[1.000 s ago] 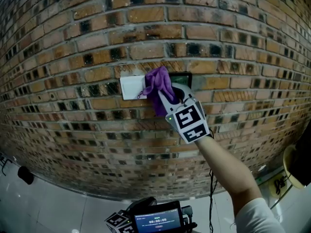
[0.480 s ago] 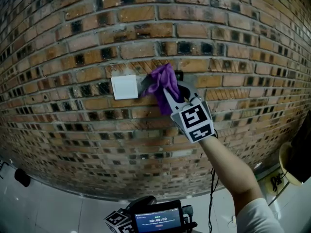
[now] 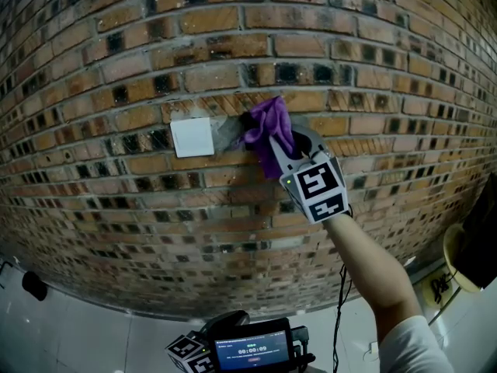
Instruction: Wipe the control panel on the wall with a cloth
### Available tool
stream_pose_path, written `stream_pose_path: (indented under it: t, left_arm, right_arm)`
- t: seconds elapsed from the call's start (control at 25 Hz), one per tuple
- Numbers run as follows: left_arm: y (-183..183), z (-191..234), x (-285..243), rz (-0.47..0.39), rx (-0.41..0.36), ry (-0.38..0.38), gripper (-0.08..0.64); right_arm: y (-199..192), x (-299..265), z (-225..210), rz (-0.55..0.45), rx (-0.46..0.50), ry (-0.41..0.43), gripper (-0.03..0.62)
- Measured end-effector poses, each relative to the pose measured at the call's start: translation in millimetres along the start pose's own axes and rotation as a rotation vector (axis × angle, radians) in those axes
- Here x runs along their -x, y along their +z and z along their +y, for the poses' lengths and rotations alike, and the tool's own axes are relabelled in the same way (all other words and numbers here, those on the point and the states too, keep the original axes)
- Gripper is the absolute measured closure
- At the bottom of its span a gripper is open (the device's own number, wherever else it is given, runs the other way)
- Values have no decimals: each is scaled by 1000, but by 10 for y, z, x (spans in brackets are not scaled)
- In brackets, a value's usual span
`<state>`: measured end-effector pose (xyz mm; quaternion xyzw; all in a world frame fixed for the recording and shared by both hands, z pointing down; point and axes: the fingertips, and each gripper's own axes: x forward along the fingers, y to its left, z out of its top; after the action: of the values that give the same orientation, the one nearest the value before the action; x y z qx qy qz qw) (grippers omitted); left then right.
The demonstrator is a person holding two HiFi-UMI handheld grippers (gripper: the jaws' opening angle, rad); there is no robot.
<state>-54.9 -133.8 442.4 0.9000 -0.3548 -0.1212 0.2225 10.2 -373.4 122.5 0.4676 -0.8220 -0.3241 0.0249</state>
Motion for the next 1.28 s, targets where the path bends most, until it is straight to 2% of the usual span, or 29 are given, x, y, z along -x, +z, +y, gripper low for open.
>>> stream_pose_path:
  t: [0.64, 1.28]
  left_arm:
    - [11, -24, -6, 13, -8, -9, 526]
    - [-46, -68, -52, 30, -27, -38, 526]
  right_arm:
    - [-76, 135, -194, 17, -1, -45, 511]
    - [-305, 425, -544, 75, 7, -116, 511]
